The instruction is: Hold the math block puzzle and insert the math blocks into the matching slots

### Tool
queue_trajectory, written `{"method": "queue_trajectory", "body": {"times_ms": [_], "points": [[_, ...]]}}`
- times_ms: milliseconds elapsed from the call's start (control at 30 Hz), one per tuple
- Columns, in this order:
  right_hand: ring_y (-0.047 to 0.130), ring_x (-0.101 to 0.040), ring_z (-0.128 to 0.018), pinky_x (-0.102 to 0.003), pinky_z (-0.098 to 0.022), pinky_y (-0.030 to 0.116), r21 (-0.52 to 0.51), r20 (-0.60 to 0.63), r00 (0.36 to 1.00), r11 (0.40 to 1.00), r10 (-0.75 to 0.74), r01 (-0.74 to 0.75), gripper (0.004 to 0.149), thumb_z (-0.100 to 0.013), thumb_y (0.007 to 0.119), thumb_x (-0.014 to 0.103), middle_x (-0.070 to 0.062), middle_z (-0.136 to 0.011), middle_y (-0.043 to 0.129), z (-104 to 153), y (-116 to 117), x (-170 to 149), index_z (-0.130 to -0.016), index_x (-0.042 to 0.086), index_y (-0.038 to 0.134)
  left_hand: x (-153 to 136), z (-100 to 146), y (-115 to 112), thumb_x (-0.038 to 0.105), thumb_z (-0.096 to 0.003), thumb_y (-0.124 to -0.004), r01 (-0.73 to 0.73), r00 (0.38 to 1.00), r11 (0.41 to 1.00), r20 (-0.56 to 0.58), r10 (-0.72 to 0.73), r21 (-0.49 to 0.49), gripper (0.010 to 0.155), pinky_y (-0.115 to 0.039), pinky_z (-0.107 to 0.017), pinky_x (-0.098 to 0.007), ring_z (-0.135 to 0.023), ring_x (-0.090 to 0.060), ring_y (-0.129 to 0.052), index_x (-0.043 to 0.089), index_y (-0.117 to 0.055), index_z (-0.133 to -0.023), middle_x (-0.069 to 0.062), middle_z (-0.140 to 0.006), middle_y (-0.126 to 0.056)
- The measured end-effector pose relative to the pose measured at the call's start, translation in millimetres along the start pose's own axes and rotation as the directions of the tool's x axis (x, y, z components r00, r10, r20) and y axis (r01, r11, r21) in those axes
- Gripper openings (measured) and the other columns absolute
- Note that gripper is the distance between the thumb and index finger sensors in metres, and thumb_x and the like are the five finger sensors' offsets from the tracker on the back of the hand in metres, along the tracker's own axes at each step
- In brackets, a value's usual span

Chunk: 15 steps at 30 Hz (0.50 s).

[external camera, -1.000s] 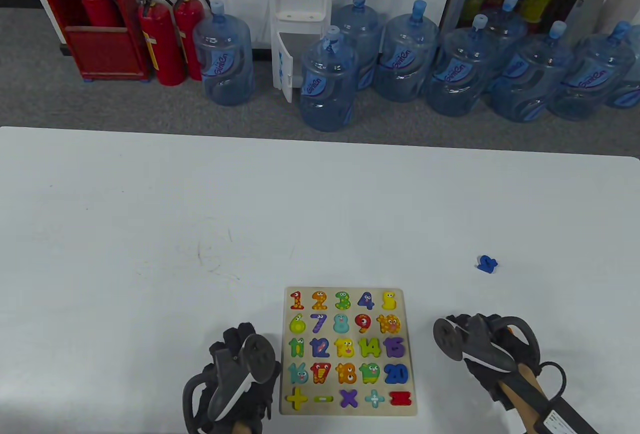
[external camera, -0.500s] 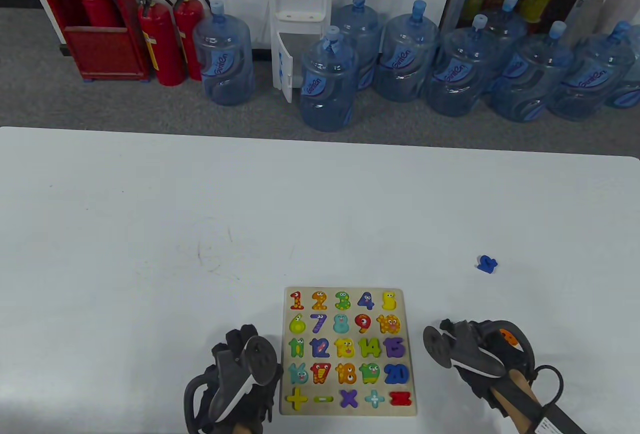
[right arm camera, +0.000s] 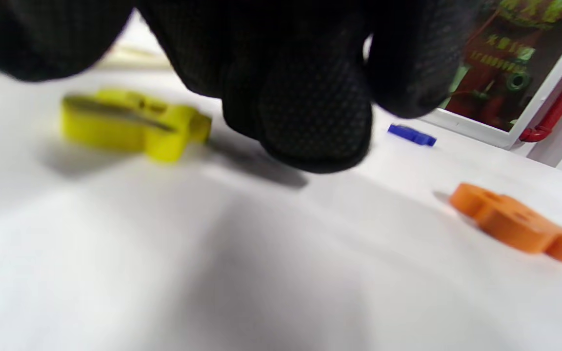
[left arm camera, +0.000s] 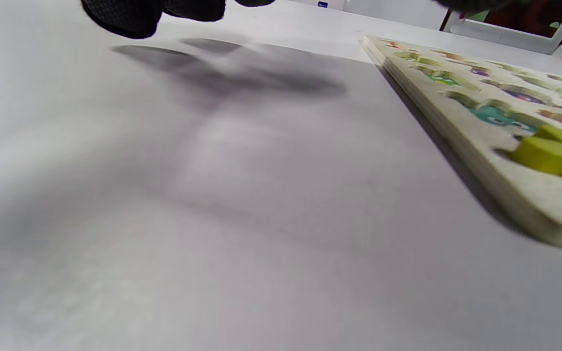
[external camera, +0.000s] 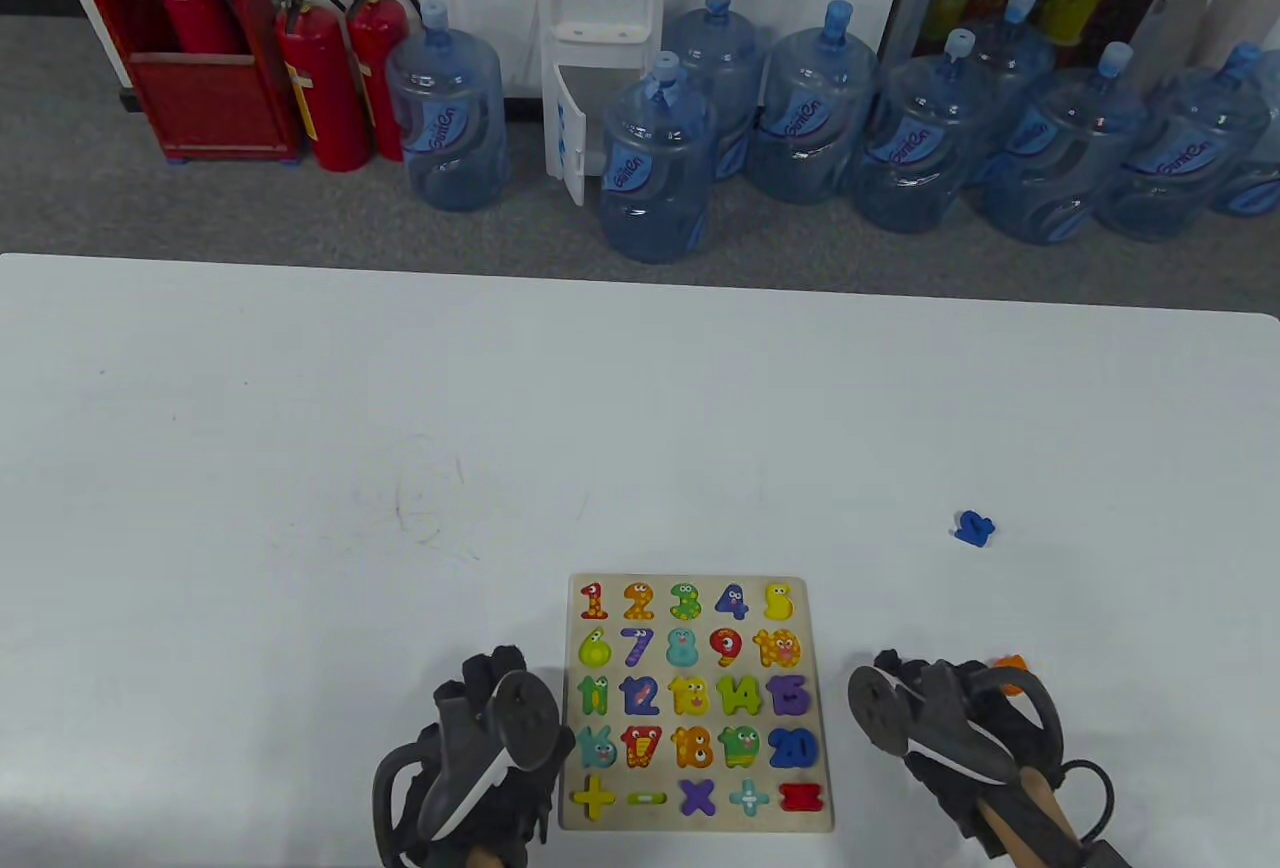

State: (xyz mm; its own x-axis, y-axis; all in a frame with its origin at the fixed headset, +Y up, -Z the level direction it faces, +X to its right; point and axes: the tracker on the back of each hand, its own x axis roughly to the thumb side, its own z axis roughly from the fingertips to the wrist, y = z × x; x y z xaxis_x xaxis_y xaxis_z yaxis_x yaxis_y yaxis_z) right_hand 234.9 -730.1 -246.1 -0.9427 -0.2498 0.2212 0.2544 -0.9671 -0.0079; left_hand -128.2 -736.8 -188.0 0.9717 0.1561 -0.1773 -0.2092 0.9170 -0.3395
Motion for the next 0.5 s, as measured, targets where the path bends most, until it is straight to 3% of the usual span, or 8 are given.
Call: {"method": "queue_trajectory", "body": {"times_ms": [133, 267, 333, 400, 500], "points": [[0.098, -0.016, -0.063, -0.043, -0.057, 0.078, -0.043, 0.023, 0.998, 0.998, -0.051, 0.052, 0.06, -0.026, 0.08, 0.033, 0.0, -0.085, 0.084, 5, -7, -11, -0.085, 0.028, 0.075, 0, 0, 1, 0.058, -0.0426, -0.059, -0.012, 1.0, 1.0, 0.011, 0.012, 0.002, 0.084, -0.057, -0.075, -0.062, -0.109, -0.044, -0.041, 0.023, -0.022, -0.109, -0.008, -0.115, -0.027], [0.091, -0.018, -0.074, -0.045, -0.061, 0.074, 0.086, 0.107, 0.988, 0.991, -0.107, 0.098, 0.073, -0.02, 0.091, 0.031, 0.001, -0.093, 0.075, 6, 1, -11, -0.089, 0.03, 0.068, 1, 1, 1, 0.057, -0.0425, -0.06, -0.008, 1.0, 1.0, 0.022, 0.007, 0.007, 0.084, -0.057, -0.075, -0.062, -0.109, -0.045, -0.042, 0.022, -0.022, -0.109, -0.008, -0.115, -0.028], [0.089, -0.019, -0.077, -0.045, -0.063, 0.073, 0.087, 0.112, 0.991, 0.994, -0.07, 0.061, 0.076, -0.018, 0.093, 0.03, 0.003, -0.095, 0.072, 4, 6, -7, -0.09, 0.032, 0.066, 1, 0, 0, 0.057, -0.0424, -0.06, -0.011, 1.0, 1.0, 0.022, 0.011, 0.006, 0.084, -0.057, -0.075, -0.062, -0.109, -0.045, -0.042, 0.022, -0.022, -0.109, -0.008, -0.115, -0.028], [0.089, -0.018, -0.075, -0.044, -0.062, 0.073, 0.072, 0.143, 0.988, 0.997, -0.05, 0.04, 0.075, -0.017, 0.093, 0.03, 0.006, -0.093, 0.074, 2, 11, -3, -0.087, 0.035, 0.068, 1, 1, 0, 0.057, -0.0424, -0.06, -0.012, 1.0, 1.0, 0.019, 0.011, 0.008, 0.084, -0.057, -0.075, -0.062, -0.109, -0.045, -0.042, 0.022, -0.022, -0.109, -0.008, -0.115, -0.028], [0.095, -0.014, -0.062, -0.04, -0.058, 0.077, 0.006, 0.129, 0.991, 1.0, -0.023, 0.023, 0.065, -0.017, 0.091, 0.033, 0.005, -0.082, 0.084, 0, 10, 3, -0.081, 0.032, 0.078, 0, 1, 0, 0.057, -0.0424, -0.06, -0.014, 1.0, 1.0, 0.02, 0.014, 0.009, 0.084, -0.057, -0.075, -0.062, -0.109, -0.045, -0.042, 0.022, -0.023, -0.109, -0.009, -0.114, -0.028]]}}
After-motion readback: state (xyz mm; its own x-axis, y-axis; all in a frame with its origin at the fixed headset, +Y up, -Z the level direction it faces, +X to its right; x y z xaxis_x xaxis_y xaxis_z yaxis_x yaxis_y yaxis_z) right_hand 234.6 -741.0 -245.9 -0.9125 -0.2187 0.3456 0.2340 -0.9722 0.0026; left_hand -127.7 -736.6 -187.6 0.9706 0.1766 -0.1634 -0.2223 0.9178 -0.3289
